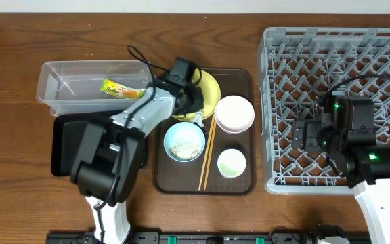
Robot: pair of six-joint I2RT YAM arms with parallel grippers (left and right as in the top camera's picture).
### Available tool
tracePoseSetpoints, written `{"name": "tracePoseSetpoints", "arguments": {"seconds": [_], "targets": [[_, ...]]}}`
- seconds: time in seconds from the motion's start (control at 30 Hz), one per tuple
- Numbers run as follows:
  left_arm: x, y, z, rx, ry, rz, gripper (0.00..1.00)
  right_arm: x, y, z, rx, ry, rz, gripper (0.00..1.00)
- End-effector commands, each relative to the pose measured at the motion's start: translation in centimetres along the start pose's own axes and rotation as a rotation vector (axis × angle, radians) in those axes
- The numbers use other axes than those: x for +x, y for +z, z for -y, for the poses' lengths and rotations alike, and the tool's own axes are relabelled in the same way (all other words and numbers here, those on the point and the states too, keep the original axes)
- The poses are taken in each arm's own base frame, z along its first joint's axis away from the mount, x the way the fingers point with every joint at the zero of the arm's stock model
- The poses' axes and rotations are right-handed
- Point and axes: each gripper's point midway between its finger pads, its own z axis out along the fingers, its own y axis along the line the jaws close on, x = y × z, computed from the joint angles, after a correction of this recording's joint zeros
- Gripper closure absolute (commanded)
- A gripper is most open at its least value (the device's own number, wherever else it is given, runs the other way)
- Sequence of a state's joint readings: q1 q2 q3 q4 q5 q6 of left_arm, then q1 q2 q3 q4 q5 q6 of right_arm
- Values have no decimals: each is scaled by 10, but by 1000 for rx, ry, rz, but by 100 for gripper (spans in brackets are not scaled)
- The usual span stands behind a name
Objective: Sort waste into correct bins and load items into the dishwasher rack
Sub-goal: 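Grasp the white tissue on the yellow plate with the left gripper, drop in bin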
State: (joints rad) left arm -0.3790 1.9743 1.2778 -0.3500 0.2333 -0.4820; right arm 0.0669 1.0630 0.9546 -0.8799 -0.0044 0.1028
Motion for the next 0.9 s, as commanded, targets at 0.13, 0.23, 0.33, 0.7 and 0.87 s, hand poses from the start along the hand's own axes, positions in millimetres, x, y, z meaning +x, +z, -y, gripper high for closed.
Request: {"name": "tracePoseSetpoints", "arguments": {"seconds": [0.13,0.23,0.33,0.7,0.87], "targets": [[-72,-99,-21,47,-79,262,87,-6,-5,-5,-14,-11,16,1],[-94,-138,-43,47,-131,359,86,-6,-5,-6,-14,-11,16,1],[-111,-170,-73,30,-193,440,86,-6,-5,-6,-14,-11,16,1],[-100,-178,-179,-287,-422,450,64,-6,-5,-6,-14,-11,16,1],[-102,-181,-186,-327,-427,469,45,-6,-5,-6,-14,-11,15,1]]}}
